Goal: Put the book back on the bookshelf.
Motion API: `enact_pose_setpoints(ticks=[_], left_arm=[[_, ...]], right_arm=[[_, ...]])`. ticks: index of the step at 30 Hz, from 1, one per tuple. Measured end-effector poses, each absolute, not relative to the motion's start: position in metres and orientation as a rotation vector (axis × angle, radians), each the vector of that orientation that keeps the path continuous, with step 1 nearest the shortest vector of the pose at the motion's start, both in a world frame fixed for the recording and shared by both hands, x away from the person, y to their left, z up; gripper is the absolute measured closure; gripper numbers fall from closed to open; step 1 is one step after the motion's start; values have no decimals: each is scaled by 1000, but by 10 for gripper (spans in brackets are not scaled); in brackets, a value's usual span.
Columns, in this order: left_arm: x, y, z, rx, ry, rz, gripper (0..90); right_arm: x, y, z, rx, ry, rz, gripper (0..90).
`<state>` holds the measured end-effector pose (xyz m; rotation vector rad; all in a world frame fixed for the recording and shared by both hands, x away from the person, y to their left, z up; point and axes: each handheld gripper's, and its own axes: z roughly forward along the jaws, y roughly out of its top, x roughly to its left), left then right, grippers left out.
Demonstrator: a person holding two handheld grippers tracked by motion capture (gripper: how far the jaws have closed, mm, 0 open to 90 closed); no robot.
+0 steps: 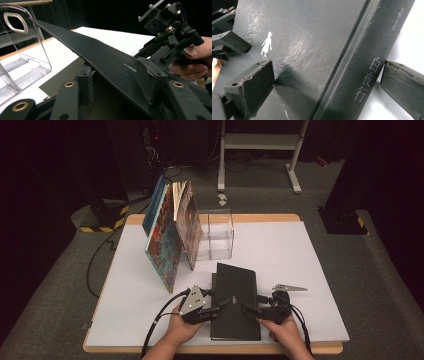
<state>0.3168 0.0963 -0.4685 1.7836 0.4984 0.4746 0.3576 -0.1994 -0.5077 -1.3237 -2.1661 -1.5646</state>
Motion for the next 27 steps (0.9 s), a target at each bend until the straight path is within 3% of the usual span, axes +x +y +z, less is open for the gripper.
enact_pose_setpoints(ticks=[14, 20, 27], left_arm=[[314, 96, -468, 1774, 471, 491, 511], [320, 99, -466, 1809, 508, 405, 518], [320, 98, -461, 1815, 556, 404, 519]], right_arm=[[358, -199, -506, -1292, -2155, -1547, 3], [353, -202, -498, -1303, -2218, -1553, 65], [341, -204, -486, -1315, -2307, -1671, 161]])
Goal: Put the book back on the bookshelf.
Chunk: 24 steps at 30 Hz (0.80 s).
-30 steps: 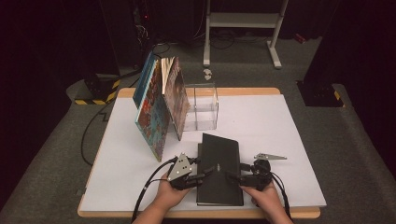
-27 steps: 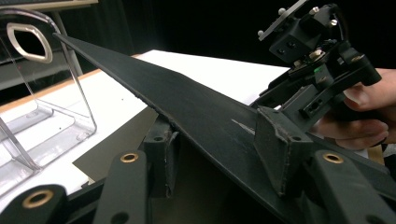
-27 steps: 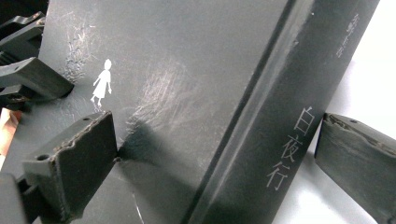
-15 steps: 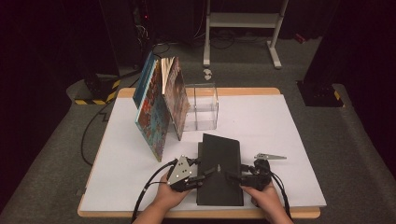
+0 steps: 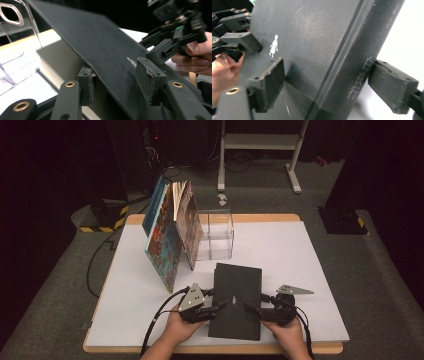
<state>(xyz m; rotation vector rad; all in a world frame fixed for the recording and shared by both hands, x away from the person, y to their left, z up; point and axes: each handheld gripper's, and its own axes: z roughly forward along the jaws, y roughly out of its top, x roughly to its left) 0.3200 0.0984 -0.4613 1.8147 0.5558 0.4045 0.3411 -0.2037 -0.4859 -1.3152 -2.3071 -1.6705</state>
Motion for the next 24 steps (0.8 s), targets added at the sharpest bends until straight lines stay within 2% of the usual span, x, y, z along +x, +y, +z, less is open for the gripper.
enact_pose_setpoints(ticks=[4, 21, 24], left_arm=[[320, 97, -459, 1802, 572, 423, 521], [329, 86, -447, 1801, 548, 597, 537], [328, 91, -450, 1788, 555, 573, 539]], right_arm=[[333, -207, -474, -1319, -2362, -1788, 257], [321, -213, -446, -1341, -2526, -2036, 411], [314, -211, -444, -1304, -2568, -2072, 431]])
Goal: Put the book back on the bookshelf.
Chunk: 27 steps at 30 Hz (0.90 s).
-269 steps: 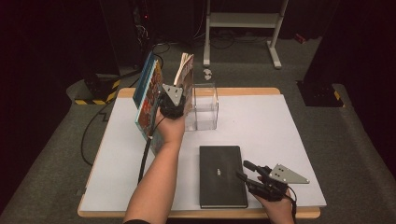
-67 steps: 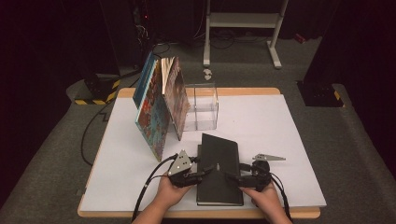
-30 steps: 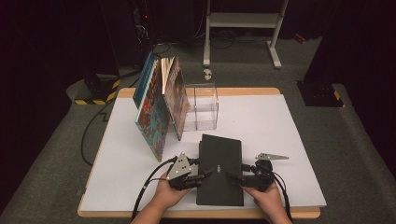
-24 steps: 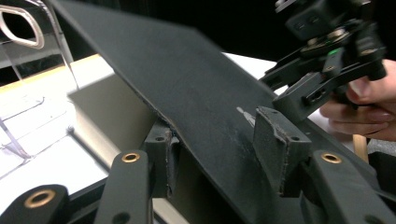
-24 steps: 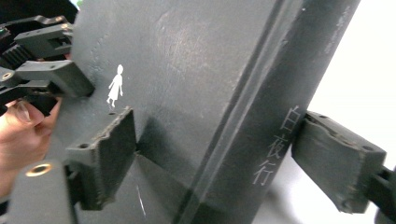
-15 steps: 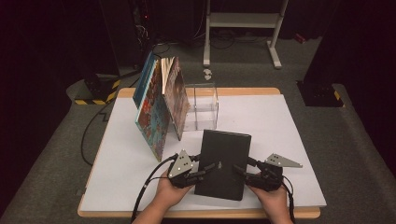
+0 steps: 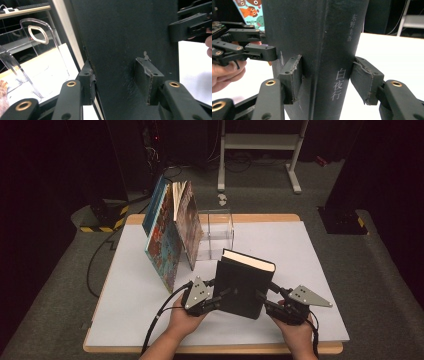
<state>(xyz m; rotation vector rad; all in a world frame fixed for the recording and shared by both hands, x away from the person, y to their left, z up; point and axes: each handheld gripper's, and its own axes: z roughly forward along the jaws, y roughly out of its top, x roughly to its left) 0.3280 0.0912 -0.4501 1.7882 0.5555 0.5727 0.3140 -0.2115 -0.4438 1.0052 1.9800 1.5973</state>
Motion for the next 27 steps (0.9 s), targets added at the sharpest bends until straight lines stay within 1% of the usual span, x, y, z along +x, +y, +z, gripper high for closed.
enact_pose_setpoints(ticks=[2, 5, 8, 11, 12, 14, 16, 20, 24, 27], left_arm=[[326, 94, -452, 1792, 556, 563, 540], [318, 97, -458, 1799, 542, 586, 548], [314, 101, -461, 1777, 550, 588, 539], [312, 110, -463, 1758, 587, 543, 507], [312, 112, -464, 1754, 594, 534, 479], [310, 120, -465, 1750, 615, 519, 454], [308, 127, -467, 1750, 625, 521, 444], [304, 148, -472, 1734, 685, 526, 436], [302, 172, -475, 1715, 763, 539, 437], [300, 189, -479, 1706, 811, 555, 436]], right_arm=[[310, -212, -446, 987, 1972, 1604, 439], [305, -213, -448, 972, 1971, 1614, 440], [301, -213, -448, 950, 1988, 1635, 425], [304, -214, -448, 958, 2015, 1688, 357], [305, -214, -448, 956, 2020, 1706, 334], [306, -213, -449, 947, 2026, 1709, 327], [308, -210, -449, 920, 2054, 1714, 322], [314, -204, -447, 904, 2101, 1726, 241], [315, -197, -441, 853, 2134, 1727, 234], [316, -192, -434, 828, 2144, 1687, 270]])
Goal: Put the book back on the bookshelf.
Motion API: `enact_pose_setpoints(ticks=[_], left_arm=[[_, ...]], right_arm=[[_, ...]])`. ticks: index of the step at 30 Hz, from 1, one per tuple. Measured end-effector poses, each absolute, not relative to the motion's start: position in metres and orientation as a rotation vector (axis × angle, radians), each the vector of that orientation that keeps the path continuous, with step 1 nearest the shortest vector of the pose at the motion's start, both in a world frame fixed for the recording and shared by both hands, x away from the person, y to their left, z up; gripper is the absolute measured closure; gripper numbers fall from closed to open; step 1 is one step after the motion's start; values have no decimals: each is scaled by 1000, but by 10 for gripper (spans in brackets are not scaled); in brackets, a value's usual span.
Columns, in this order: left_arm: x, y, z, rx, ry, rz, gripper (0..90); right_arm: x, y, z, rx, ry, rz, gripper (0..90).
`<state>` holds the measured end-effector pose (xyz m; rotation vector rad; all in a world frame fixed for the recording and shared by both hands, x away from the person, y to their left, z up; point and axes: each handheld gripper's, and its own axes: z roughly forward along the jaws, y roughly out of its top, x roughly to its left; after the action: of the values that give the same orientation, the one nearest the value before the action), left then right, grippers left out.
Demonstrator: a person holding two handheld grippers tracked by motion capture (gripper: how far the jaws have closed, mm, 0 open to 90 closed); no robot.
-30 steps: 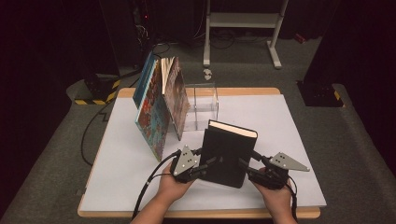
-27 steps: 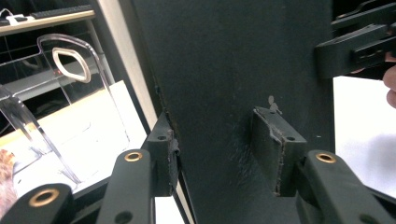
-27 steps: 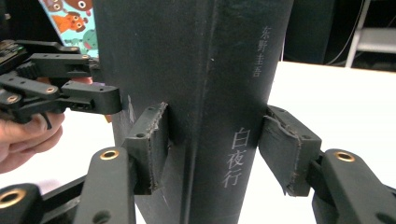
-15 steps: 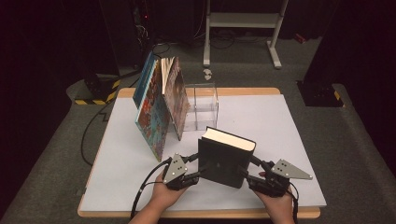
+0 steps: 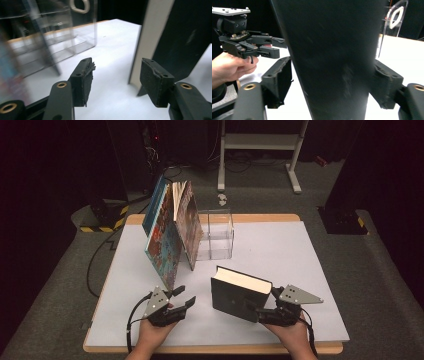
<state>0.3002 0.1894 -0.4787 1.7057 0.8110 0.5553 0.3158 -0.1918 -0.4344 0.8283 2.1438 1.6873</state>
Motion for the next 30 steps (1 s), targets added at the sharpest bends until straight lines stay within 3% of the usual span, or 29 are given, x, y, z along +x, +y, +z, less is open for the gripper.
enact_pose_setpoints(ticks=[9, 20, 30], left_arm=[[300, 235, -483, 1607, 962, 593, 437], [303, 260, -486, 1577, 1045, 612, 436], [305, 265, -489, 1578, 1050, 588, 436]], right_arm=[[321, -189, -423, 750, 2249, 1660, 531], [321, -161, -407, 839, 2175, 1529, 541], [362, -136, -398, 1001, 1995, 1429, 540]])
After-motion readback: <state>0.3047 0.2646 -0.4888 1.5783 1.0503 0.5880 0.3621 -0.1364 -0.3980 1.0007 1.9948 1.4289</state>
